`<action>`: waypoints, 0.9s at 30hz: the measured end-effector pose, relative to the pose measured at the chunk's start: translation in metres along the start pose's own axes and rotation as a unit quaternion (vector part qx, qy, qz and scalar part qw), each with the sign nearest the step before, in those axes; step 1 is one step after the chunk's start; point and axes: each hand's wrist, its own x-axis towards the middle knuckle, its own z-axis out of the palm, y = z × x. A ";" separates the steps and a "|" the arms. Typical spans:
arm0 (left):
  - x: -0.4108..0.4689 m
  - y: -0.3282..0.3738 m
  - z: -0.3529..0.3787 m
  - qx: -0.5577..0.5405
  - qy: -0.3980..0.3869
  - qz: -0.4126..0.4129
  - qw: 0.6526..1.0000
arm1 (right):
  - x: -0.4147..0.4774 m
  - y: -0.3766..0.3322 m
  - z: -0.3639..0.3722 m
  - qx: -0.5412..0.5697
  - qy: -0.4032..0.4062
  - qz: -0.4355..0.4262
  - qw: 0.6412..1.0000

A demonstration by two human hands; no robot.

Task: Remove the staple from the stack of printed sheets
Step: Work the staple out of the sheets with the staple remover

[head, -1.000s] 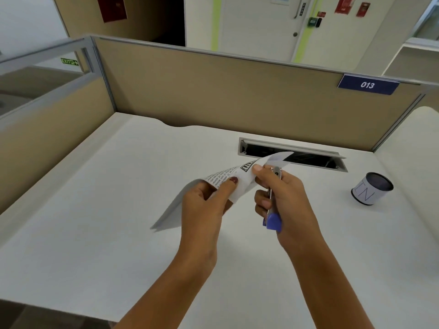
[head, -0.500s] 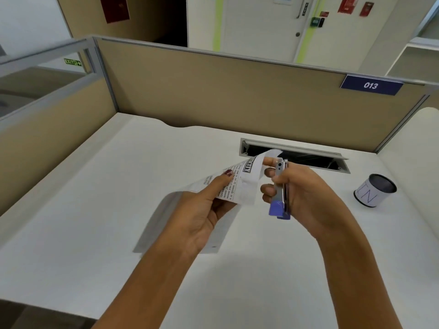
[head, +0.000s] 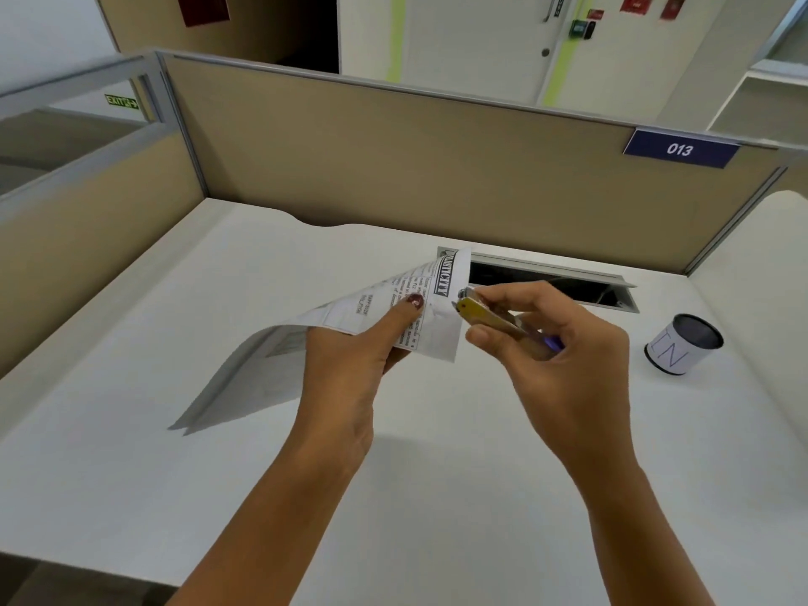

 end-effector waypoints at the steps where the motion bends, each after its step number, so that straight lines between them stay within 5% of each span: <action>1: -0.001 0.002 0.001 0.002 -0.002 0.011 1.000 | -0.001 -0.001 0.000 -0.034 0.009 -0.028 0.999; 10: -0.005 0.007 0.005 0.038 0.000 0.048 0.998 | 0.002 -0.001 0.002 -0.163 0.068 -0.153 0.972; 27: 0.002 0.008 0.008 0.056 -0.010 0.046 0.997 | 0.009 -0.002 0.009 -0.202 0.091 -0.185 0.958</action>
